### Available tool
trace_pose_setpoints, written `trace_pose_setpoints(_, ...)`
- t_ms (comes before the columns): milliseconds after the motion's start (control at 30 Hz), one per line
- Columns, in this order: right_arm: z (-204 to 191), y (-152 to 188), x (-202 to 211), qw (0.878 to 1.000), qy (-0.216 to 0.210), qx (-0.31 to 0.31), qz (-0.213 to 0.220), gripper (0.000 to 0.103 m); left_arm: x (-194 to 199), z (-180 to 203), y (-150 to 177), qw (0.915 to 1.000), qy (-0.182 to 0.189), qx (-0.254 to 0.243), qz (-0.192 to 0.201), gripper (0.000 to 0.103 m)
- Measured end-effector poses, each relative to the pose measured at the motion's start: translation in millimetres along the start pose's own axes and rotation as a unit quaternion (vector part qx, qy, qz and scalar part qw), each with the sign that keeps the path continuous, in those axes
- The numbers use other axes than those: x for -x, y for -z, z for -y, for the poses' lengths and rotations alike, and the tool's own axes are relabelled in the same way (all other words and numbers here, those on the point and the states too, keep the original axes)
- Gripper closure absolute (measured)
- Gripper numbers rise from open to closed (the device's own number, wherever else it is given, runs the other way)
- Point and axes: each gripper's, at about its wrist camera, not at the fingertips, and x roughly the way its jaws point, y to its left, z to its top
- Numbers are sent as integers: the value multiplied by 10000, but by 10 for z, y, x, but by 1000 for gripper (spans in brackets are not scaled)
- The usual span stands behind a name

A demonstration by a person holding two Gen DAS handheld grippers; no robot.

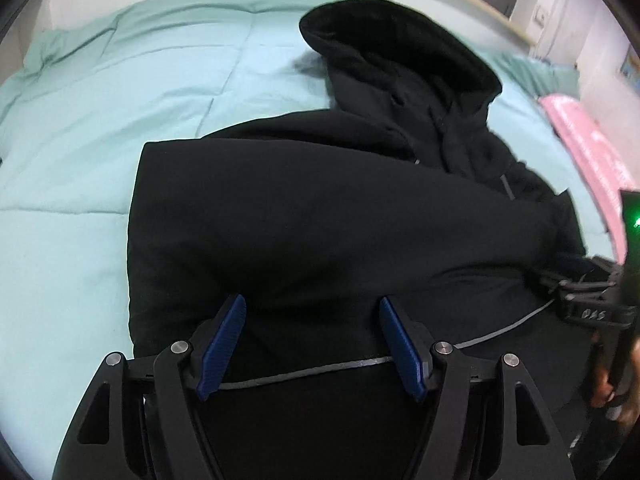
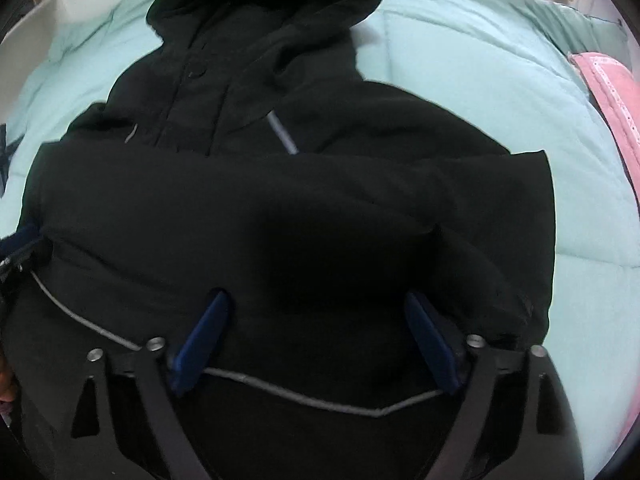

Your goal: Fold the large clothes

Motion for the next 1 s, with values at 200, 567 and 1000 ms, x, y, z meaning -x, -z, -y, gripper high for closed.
trace_pose_setpoints(200,5,159,427,9998,78,58,196,13,429,-11,102,9993,258,-168,222,32)
trace_pose_setpoints(567,530,910,456,9991,-386,-115,-106,6,301,-323,521,9945,970,326,-211,33)
trace_pose_setpoints(1000,567,1220,551,9914,-490,-354,1162,1,499,-358,851,9926,912,207,772,32)
